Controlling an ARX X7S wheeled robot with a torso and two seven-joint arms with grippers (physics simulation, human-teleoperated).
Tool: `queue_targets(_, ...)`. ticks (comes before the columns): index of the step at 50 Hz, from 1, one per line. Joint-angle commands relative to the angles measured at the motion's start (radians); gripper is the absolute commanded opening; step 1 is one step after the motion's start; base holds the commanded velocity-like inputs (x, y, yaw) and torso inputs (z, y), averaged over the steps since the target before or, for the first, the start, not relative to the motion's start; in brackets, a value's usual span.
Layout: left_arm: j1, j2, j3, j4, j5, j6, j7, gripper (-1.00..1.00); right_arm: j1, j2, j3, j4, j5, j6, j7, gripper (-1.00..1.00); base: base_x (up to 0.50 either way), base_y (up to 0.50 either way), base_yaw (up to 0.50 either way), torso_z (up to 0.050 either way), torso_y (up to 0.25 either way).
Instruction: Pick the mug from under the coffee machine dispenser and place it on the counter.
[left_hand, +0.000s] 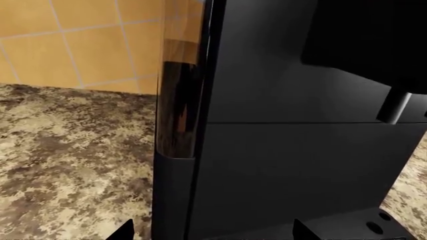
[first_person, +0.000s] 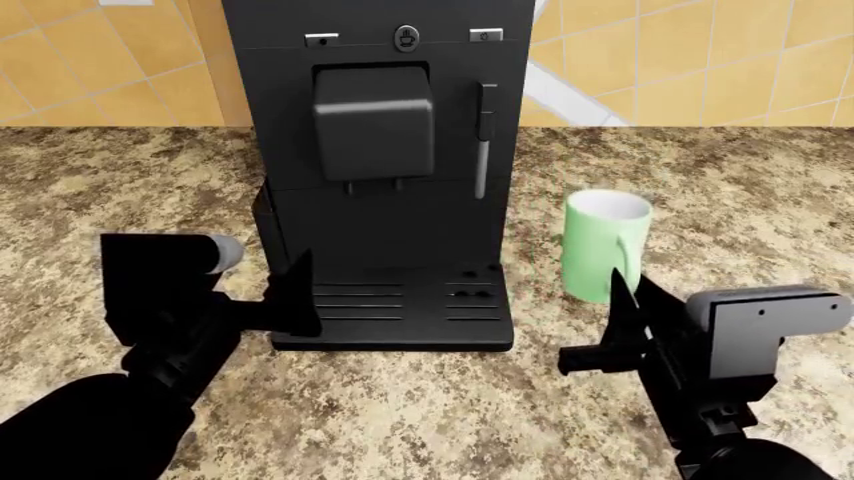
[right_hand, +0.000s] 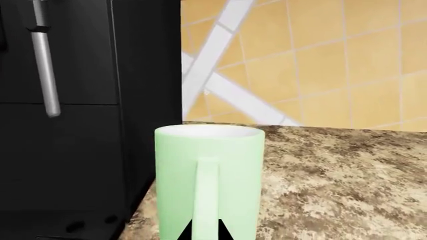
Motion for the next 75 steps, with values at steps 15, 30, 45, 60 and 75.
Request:
queue_targets(15, 0.002, 0.000, -0.002, -0.011, -0.022, 0.002, -0.008, 1.00, -0.021, -0.018, -0.003, 0.055, -0.035, -0.044, -0.024, -1.00, 0.00, 0.00, 0.00, 0.000, 0.000)
queue_targets(30, 0.000, -0.002, 0.012, -0.025, -0.014, 0.017, 0.002, 1.00, -0.032, -0.024, -0.007, 0.079, -0.039, -0.053, -0.026, -1.00, 0.00, 0.00, 0.00, 0.001, 0.001)
queue_targets(45, 0.002, -0.002, 0.009, -0.024, -0.028, 0.018, -0.005, 1.00, -0.050, -0.027, -0.009, 0.096, -0.046, -0.068, -0.030, -1.00, 0.00, 0.00, 0.00, 0.000, 0.000)
queue_targets(60, 0.000, -0.003, 0.013, -0.026, -0.035, 0.021, -0.009, 1.00, -0.070, -0.018, -0.004, 0.074, -0.033, -0.059, -0.018, -1.00, 0.00, 0.00, 0.00, 0.000, 0.000)
queue_targets(75, 0.003, -0.003, 0.028, -0.018, -0.042, 0.027, -0.004, 1.00, -0.115, -0.008, 0.007, 0.026, -0.030, -0.059, 0.011, 1.00, 0.00, 0.00, 0.00, 0.000, 0.000)
